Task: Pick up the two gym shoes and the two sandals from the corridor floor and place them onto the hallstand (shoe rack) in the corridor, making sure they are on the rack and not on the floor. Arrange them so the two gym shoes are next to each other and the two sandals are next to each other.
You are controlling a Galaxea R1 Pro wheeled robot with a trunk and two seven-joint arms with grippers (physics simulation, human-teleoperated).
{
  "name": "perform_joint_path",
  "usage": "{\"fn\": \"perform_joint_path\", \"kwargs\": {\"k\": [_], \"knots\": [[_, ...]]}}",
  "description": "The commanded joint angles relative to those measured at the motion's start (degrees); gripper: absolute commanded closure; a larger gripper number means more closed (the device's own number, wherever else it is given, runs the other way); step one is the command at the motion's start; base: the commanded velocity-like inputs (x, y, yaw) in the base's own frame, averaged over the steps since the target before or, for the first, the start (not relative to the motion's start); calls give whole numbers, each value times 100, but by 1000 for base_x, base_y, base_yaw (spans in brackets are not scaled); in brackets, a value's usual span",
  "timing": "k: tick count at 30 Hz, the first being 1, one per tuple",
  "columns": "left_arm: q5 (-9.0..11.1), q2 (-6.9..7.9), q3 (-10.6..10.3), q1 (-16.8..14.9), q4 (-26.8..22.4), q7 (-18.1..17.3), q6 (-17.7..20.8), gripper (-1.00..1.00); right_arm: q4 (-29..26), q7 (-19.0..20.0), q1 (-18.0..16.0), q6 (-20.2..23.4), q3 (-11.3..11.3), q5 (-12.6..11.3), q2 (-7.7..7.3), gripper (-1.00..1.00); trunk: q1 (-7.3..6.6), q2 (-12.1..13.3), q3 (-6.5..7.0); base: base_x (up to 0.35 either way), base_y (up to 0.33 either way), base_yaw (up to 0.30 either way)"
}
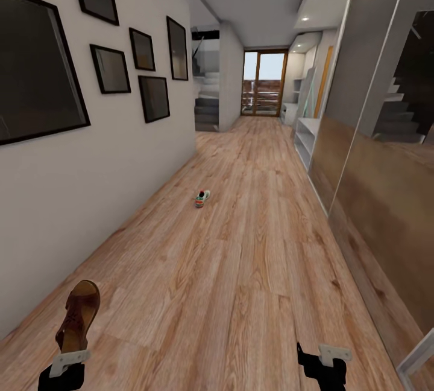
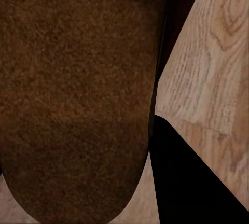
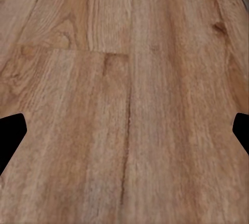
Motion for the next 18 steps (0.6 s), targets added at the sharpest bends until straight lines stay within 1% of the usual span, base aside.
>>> {"fn": "perform_joint_path", "kwargs": {"k": [1, 18], "knots": [[-49, -1, 50, -4, 3, -32, -17, 100, 3, -5, -4, -19, -35, 61, 5, -100, -24, 39, 13, 0, 0, 0], [-53, -1, 50, -4, 3, -36, -23, 100, 11, -5, -4, -19, -35, 86, 6, -100, -397, 721, 318, 0, 0, 0]]}}
